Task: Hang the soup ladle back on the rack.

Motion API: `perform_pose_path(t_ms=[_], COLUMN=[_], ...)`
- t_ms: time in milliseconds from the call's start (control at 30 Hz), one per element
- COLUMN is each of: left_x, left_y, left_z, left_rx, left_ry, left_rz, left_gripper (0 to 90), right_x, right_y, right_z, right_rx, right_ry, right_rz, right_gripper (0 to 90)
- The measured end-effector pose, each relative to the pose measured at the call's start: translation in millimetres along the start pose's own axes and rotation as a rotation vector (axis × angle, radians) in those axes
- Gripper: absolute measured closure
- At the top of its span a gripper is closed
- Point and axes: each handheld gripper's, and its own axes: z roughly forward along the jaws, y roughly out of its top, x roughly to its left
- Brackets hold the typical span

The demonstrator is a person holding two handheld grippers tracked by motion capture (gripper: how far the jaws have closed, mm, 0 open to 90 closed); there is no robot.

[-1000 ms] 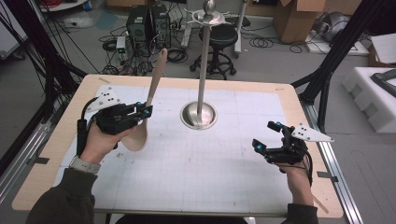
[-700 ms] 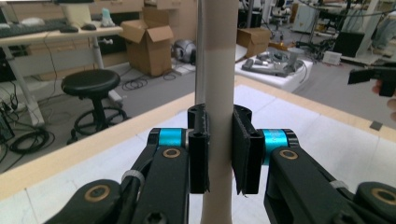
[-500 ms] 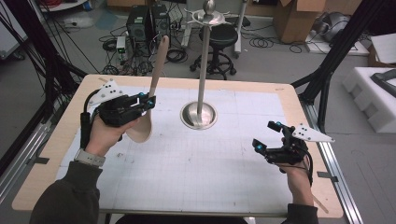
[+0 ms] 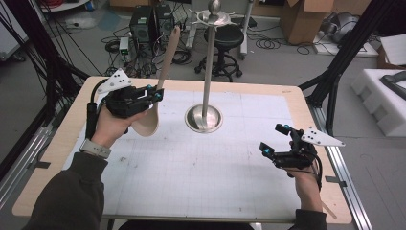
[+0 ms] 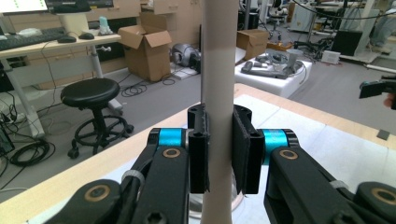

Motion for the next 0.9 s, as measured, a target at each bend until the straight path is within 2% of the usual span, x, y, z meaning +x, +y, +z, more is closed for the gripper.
perform_pose_path(t_ms=[300, 367, 467, 667, 900], left_x=[6.0, 6.9, 8.2, 5.7, 7.2], left_y=[9.6, 11.1, 13.4, 19.5, 23.9], left_z=[11.3, 14.4, 17.9, 26.9, 29.8], left_rx=[0.012, 0.018, 0.001, 0.027, 0.023], left_ry=[-0.003, -0.009, -0.035, -0.023, -0.01], left_rz=[0.015, 0.017, 0.012, 0.028, 0.027], left_gripper=[78.0, 78.0, 78.0, 78.0, 78.0], right_x=[-1.2, -1.8, -3.5, -6.7, -10.9], right_y=[0.5, 0.5, 0.5, 0.8, -0.6], right_z=[-1.7, -2.6, -4.3, -9.3, -15.1], right_rx=[-0.011, -0.013, -0.021, -0.033, -0.044], right_ry=[0.005, 0.004, -0.001, -0.004, -0.019], right_rz=[0.011, 0.012, 0.015, 0.023, 0.031], right_gripper=[1.2, 1.2, 1.2, 1.2, 1.2])
